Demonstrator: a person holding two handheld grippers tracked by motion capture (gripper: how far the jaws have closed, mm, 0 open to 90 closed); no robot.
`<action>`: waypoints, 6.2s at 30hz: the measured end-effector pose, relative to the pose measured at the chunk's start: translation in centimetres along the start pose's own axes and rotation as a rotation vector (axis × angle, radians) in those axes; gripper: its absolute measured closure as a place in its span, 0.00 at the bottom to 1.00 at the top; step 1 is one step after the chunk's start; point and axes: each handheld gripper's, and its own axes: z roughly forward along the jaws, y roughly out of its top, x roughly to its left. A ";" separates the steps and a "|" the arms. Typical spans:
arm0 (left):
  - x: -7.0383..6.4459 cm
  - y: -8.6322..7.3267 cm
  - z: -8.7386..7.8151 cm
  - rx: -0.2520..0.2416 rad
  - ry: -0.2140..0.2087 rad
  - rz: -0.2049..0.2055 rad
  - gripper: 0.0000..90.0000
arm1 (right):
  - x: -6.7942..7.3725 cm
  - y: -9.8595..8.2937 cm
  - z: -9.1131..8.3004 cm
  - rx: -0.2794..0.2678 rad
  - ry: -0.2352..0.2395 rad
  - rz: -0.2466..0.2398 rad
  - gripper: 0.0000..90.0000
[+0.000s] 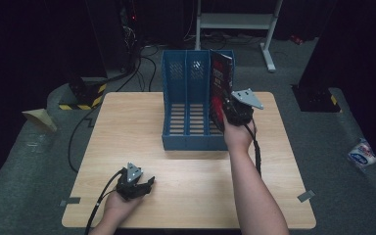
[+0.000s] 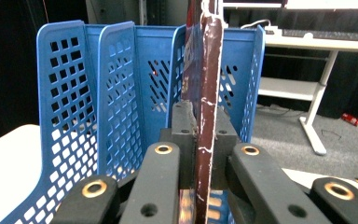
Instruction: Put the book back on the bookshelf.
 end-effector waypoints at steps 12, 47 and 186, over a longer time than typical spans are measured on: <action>0.0 0.0 0.0 0.001 0.000 0.002 0.38 | -1.1 2.3 -0.6 0.145 0.039 -0.013 0.90; 0.0 0.0 0.0 0.001 0.001 -0.002 0.38 | -0.8 6.6 0.1 0.212 0.034 -0.038 0.96; 0.1 0.0 0.0 0.000 0.007 0.004 0.39 | -4.7 0.9 0.2 0.059 0.013 0.068 0.85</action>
